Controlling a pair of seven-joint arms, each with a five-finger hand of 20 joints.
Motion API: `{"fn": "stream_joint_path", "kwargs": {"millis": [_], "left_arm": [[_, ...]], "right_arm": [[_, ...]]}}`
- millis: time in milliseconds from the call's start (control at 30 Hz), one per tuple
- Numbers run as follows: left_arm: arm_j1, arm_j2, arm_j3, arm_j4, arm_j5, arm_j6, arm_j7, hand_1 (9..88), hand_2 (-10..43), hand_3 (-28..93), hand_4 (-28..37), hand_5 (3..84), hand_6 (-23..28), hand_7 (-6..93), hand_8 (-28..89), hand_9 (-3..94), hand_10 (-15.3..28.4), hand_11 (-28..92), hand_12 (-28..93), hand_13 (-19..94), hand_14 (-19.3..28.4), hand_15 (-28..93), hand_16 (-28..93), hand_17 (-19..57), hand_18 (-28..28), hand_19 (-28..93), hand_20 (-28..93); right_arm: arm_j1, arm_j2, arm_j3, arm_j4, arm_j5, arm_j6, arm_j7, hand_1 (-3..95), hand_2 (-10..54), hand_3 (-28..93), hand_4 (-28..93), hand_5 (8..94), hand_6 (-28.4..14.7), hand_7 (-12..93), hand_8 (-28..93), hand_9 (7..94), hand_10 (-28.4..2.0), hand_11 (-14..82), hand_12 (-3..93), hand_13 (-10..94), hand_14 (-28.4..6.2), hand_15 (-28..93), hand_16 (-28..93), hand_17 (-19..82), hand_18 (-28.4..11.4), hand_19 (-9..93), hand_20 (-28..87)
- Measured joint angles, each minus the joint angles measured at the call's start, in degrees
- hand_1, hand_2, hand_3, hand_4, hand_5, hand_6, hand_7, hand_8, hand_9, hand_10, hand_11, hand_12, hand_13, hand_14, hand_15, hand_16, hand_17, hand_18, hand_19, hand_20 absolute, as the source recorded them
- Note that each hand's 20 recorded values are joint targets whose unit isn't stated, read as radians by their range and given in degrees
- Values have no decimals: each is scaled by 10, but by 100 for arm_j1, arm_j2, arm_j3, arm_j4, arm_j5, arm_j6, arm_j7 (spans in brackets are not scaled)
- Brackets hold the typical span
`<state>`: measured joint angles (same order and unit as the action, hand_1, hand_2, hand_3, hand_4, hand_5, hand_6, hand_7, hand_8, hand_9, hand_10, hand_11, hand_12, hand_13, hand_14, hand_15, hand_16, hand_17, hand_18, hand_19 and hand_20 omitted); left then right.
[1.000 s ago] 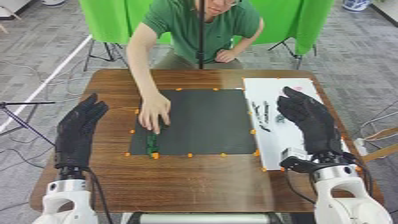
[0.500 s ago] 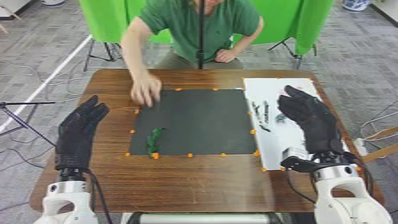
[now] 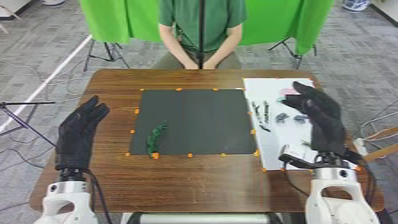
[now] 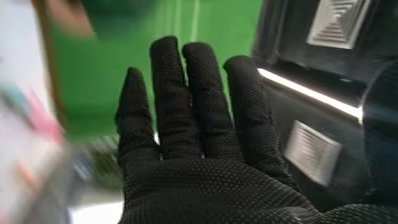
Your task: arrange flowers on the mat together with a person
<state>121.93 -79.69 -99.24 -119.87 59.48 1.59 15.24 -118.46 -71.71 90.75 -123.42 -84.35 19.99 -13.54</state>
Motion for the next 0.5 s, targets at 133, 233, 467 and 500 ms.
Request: {"fn": "stream_joint_path", "kwargs": {"millis": [133,233,467,500], "left_arm": [[30,0,-8,-6,-1,6,-19,277,-90,631,-216,437,40,133,-61,434,127,158,140,337,158,118,23,65,77,17,165],[41,0,-8,-6,0,5,-35,278,-90,630,-217,437,41,133,-62,434,127,157,140,337,158,118,22,65,78,16,165],[43,8,-8,-10,27,1,-83,277,-90,630,-217,437,41,134,-62,433,127,158,140,336,158,118,23,64,79,16,165],[45,8,-8,-13,27,2,-90,278,-90,630,-217,436,40,134,-62,433,128,157,140,336,158,118,23,63,80,16,165]], "right_arm": [[-60,141,587,-162,-1356,662,911,354,-95,696,-279,570,-4,242,-129,673,-137,241,199,610,-109,417,223,213,-178,542,392],[-171,360,1198,-305,-2196,481,2145,381,-95,671,-281,629,4,242,-128,725,-128,249,207,663,-102,488,233,238,-187,599,417],[-500,1067,1867,-222,-3903,-1121,3340,470,-95,385,-283,687,2,210,-113,777,-112,242,207,714,-94,560,235,291,-194,660,463],[-521,1108,1906,-203,-4214,-1355,3356,469,-95,387,-283,694,4,209,-112,783,-111,241,208,720,-91,563,236,295,-196,666,466]]}}
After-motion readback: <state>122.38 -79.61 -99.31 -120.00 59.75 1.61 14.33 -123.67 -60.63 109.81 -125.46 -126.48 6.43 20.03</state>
